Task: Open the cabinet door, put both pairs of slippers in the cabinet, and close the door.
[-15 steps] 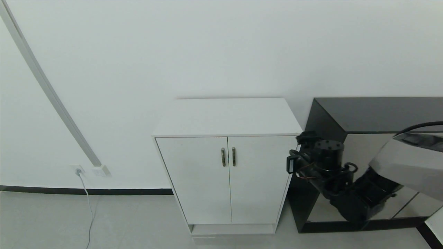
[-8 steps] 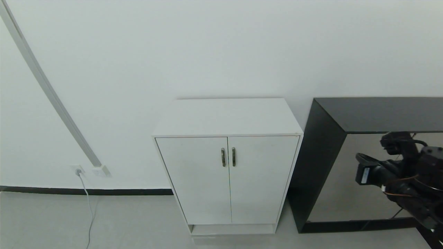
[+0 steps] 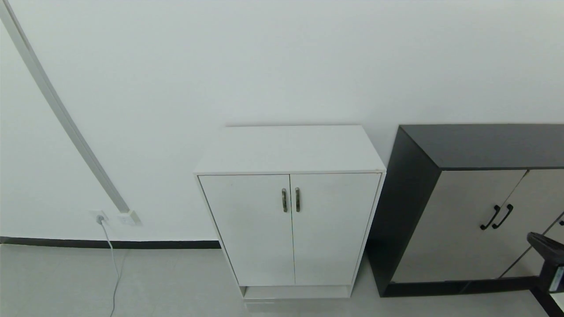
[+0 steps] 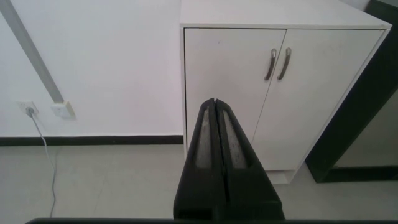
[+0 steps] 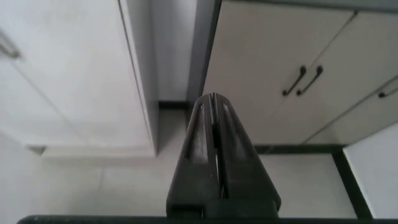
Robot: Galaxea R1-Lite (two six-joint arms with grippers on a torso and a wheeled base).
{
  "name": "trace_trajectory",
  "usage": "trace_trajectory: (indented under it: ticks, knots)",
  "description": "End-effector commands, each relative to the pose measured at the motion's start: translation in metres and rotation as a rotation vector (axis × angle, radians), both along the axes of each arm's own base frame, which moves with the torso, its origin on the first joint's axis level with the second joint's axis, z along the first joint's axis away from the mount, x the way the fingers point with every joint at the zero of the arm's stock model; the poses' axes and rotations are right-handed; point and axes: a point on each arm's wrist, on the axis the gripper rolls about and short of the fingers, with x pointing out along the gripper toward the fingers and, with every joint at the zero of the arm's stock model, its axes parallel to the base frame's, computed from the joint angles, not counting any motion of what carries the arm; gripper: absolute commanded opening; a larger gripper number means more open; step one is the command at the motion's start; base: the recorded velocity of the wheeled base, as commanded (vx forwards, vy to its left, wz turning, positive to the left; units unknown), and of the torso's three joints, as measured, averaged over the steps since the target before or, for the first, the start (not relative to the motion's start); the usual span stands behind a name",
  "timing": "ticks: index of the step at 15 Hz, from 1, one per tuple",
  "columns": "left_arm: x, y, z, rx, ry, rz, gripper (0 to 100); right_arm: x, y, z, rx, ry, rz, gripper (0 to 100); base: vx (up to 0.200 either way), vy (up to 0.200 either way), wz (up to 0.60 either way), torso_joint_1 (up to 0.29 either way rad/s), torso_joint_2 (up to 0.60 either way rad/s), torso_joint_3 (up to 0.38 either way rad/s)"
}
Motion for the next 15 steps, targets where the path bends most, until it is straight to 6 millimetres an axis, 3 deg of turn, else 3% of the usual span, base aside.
trace_trajectory:
  ticks: [1,9,15]
  knots:
    - [0.0,0.0,0.0,0.0,0.001,0.002,0,-0.043,-0.003,0.004,0.008,-0.036,0.042,0,0.0,0.0,0.0,0.0,0.0,0.0]
    - [0.0,0.0,0.0,0.001,0.001,0.002,0,-0.102,-0.005,-0.034,0.029,0.195,0.168,0,0.0,0.0,0.0,0.0,0.0,0.0]
    - [0.0,0.0,0.0,0.001,0.001,0.002,0,-0.107,-0.004,-0.048,0.037,0.232,0.198,0,0.0,0.0,0.0,0.0,0.0,0.0]
